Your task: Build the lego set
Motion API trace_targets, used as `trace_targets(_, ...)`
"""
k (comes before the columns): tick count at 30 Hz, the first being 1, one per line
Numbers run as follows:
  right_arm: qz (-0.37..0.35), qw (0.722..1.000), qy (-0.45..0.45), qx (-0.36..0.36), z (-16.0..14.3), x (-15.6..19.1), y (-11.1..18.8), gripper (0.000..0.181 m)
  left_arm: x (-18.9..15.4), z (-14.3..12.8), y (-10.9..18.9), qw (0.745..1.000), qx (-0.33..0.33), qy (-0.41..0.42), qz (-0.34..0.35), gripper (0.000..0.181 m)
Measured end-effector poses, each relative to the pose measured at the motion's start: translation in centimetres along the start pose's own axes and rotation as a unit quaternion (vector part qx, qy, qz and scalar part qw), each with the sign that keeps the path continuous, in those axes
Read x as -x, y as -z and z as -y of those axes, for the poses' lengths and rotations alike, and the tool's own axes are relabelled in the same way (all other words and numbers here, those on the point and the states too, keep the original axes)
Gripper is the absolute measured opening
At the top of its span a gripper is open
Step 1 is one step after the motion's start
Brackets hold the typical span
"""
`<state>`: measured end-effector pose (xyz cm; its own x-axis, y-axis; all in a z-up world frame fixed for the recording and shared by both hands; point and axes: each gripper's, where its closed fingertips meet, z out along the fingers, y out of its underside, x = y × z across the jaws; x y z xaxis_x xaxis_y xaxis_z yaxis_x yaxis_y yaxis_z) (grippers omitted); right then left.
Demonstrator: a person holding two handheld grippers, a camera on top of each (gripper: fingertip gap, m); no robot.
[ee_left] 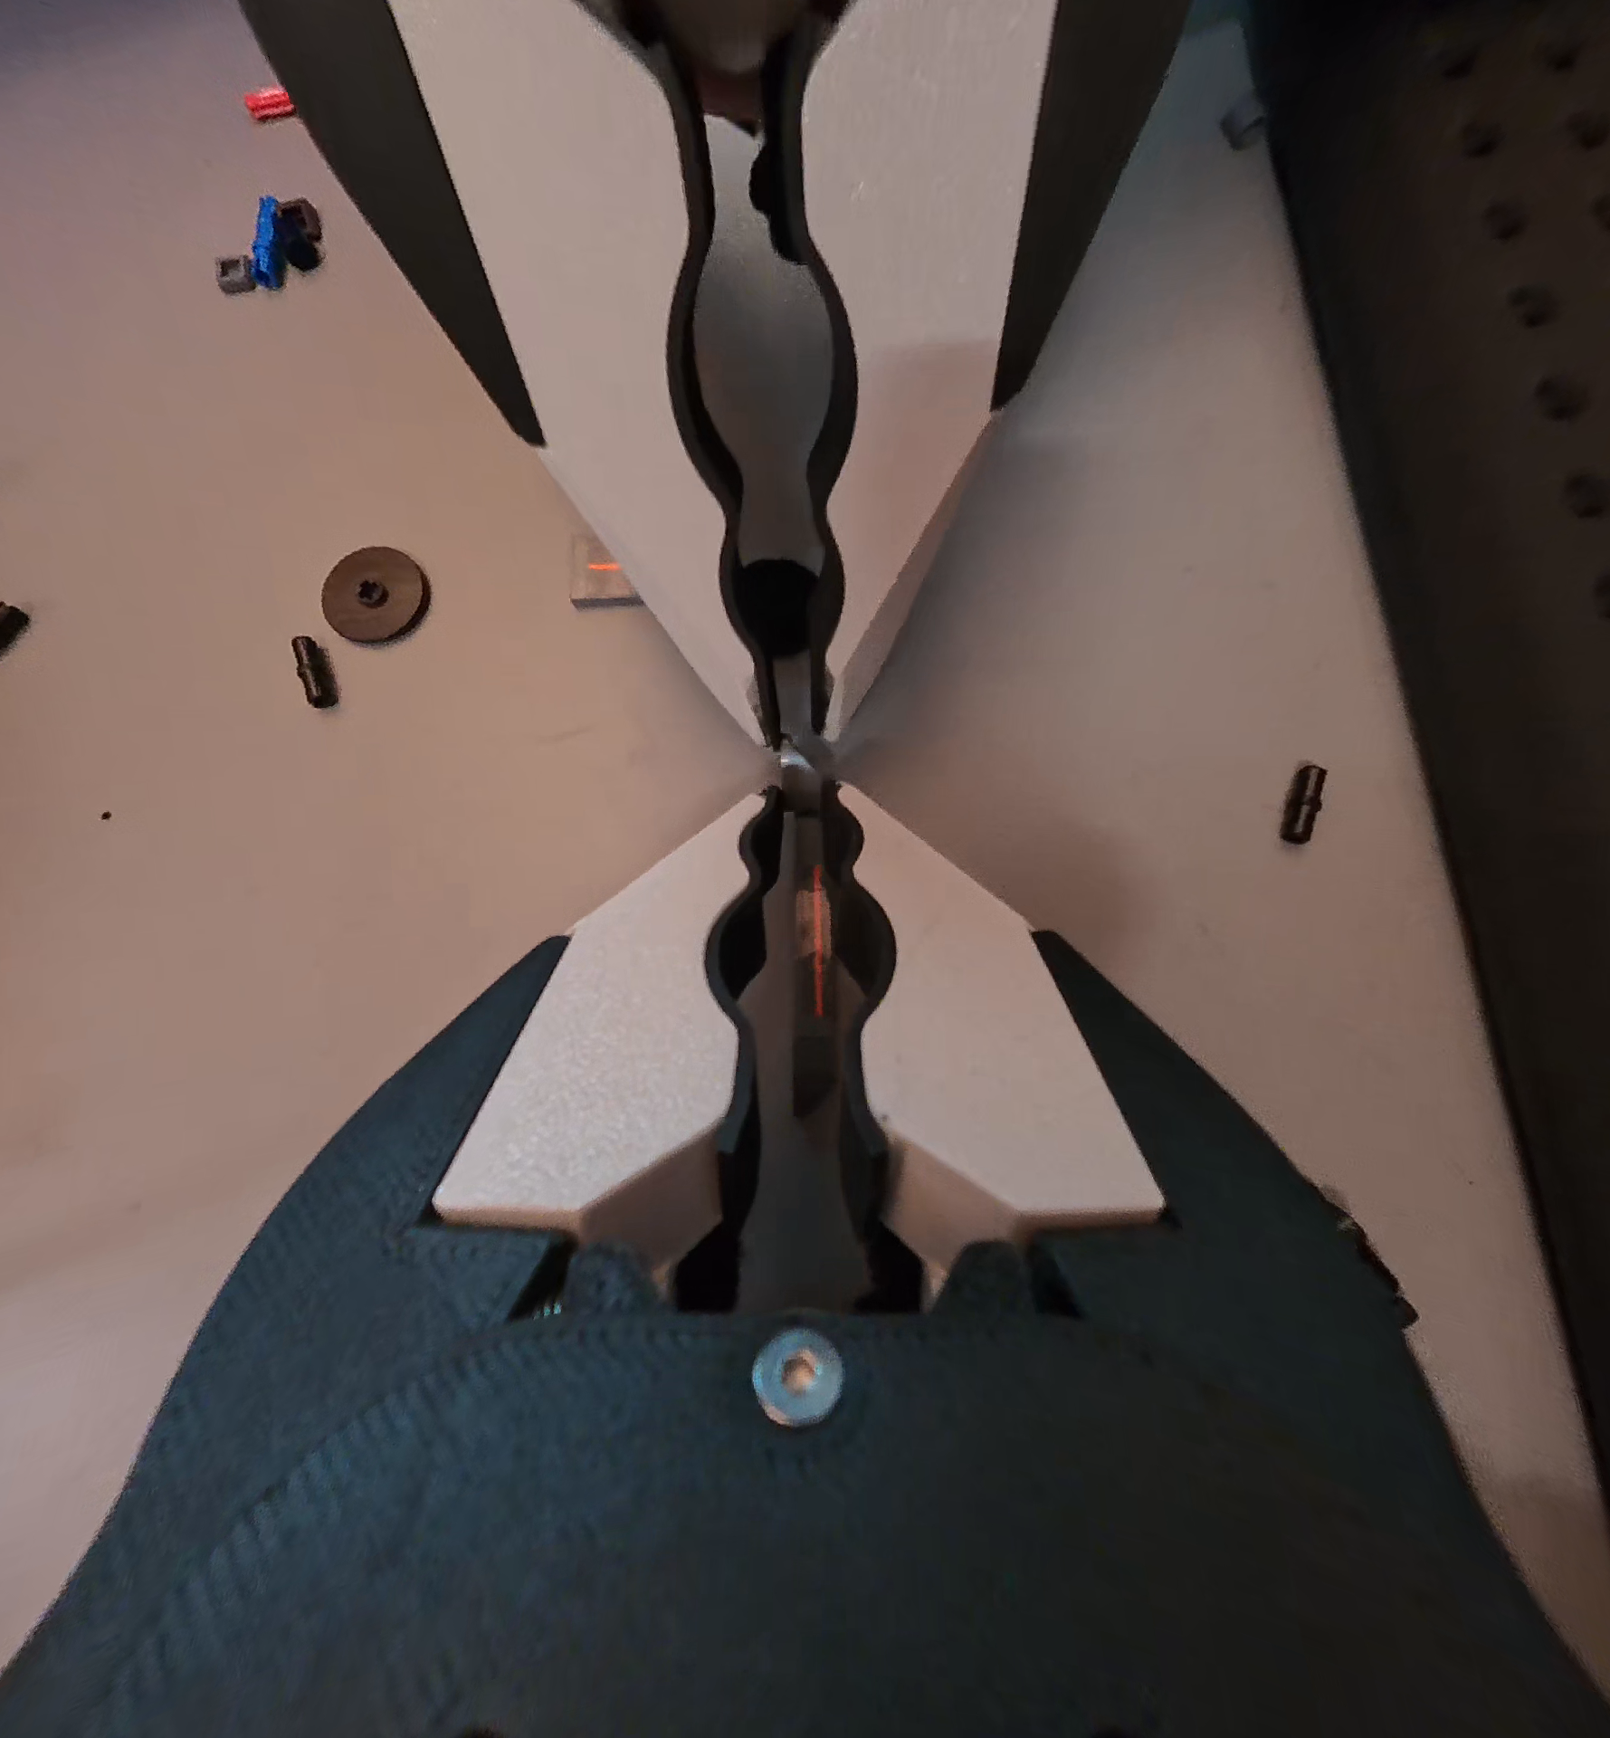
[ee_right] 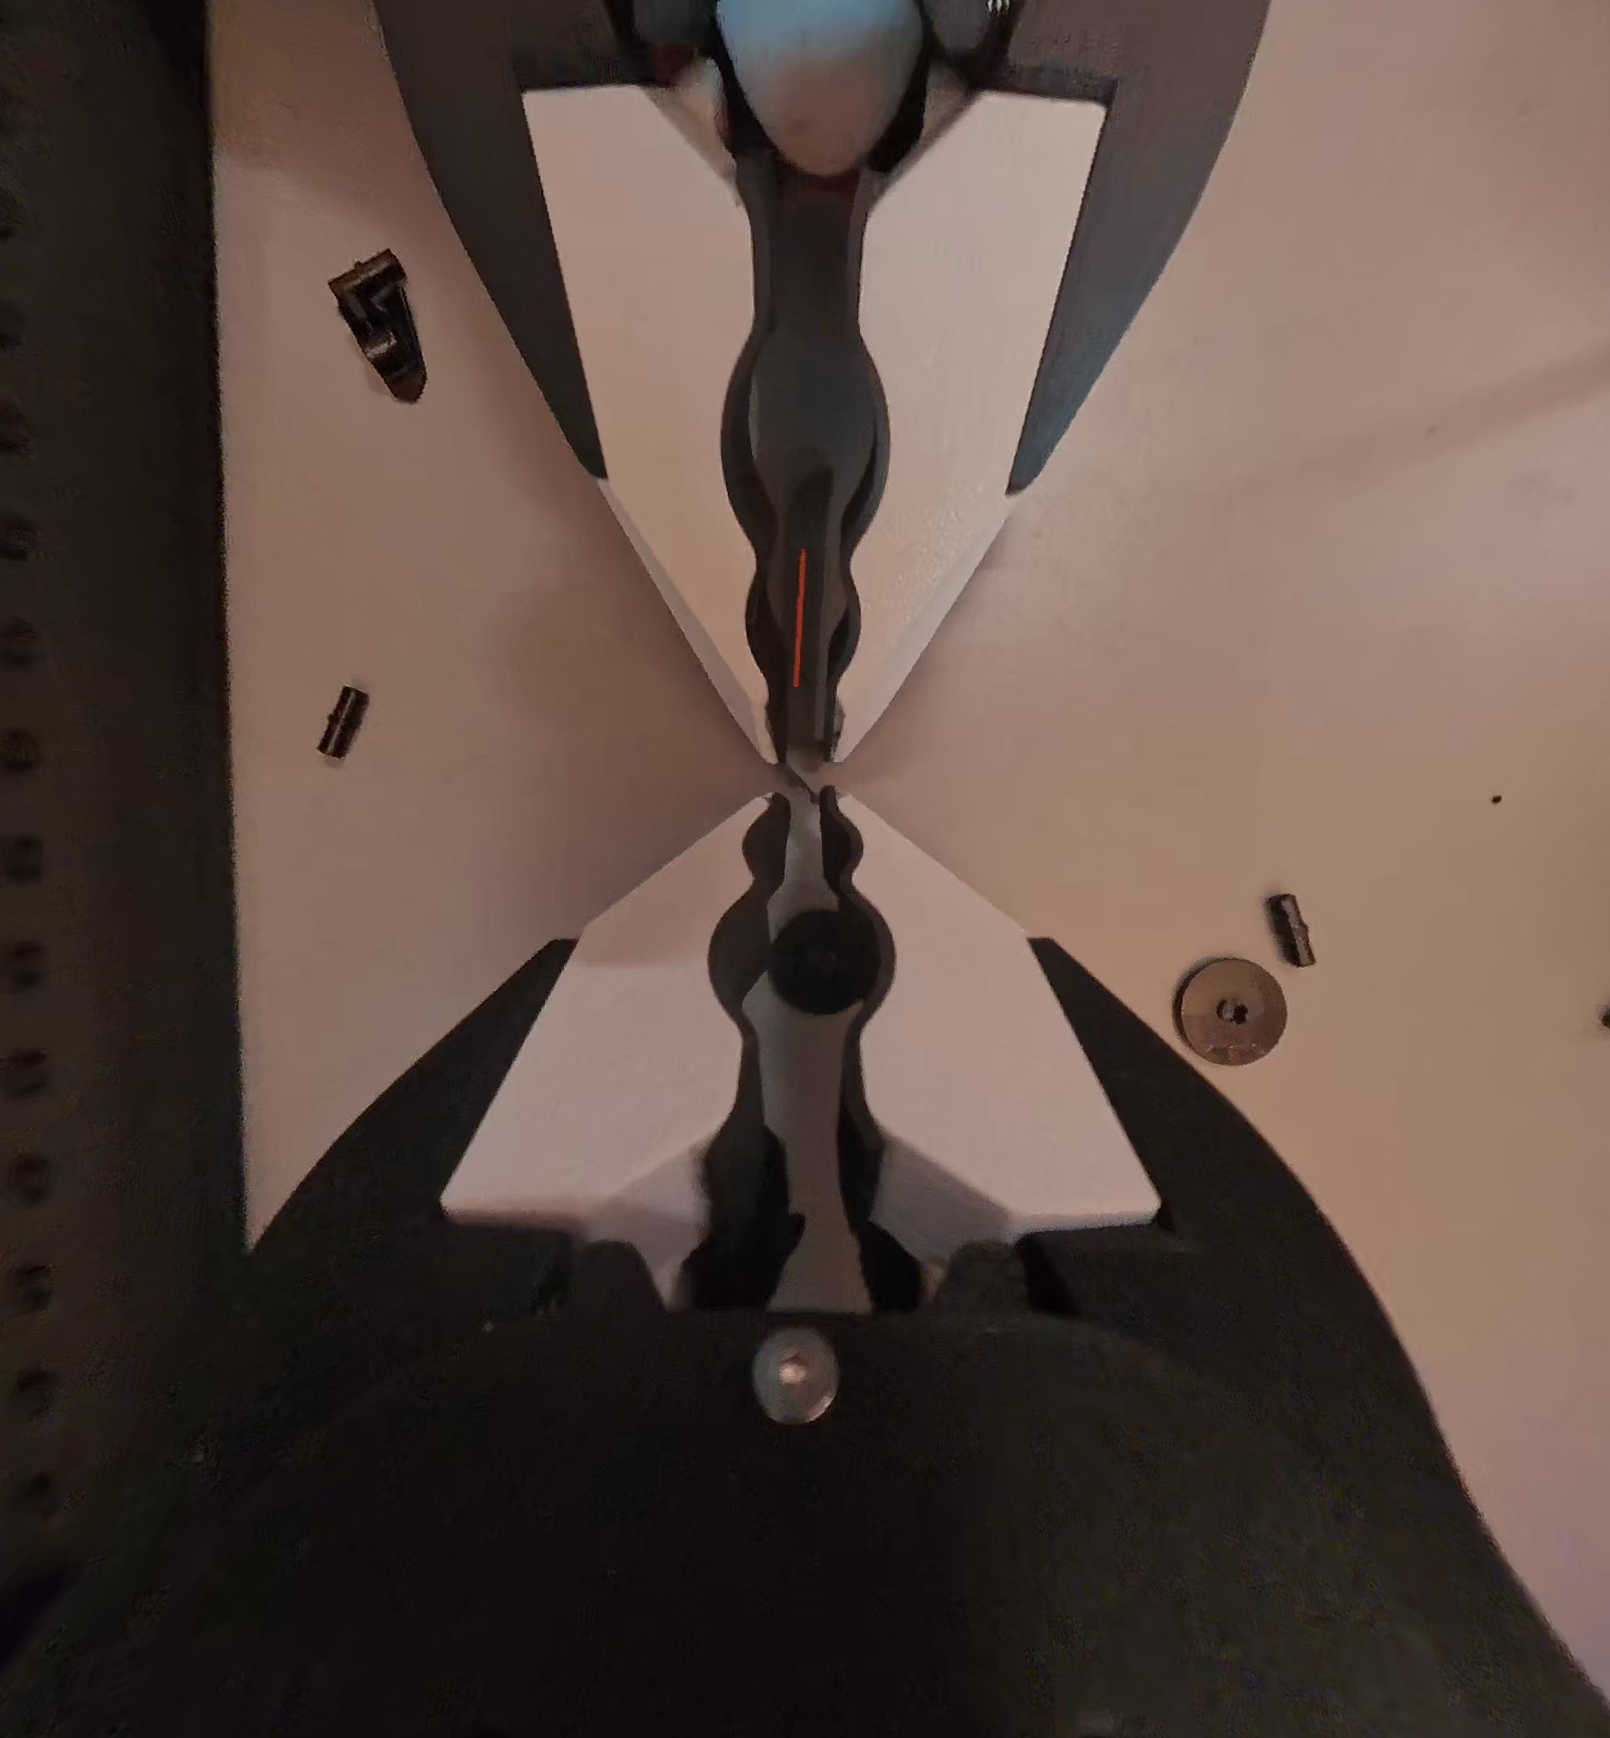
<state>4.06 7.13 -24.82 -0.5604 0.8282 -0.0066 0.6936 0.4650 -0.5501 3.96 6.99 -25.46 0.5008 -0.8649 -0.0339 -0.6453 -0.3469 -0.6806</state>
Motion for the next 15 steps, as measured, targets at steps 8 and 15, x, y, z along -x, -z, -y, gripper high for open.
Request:
trace_targets(8, -0.008, 1.0, 0.012, 0.011, -0.16, 0.01, -0.45, 0.002, -0.12, -0.01, -0.19, 1.0, 0.012, -0.012, 0.008, 0.006)
trace_targets(15, -0.008, 1.0, 0.016, 0.023, -0.53, 0.05, -0.8, 0.001, -0.17, -0.07, -0.15, 1.0, 0.016, -0.015, 0.009, 0.008)
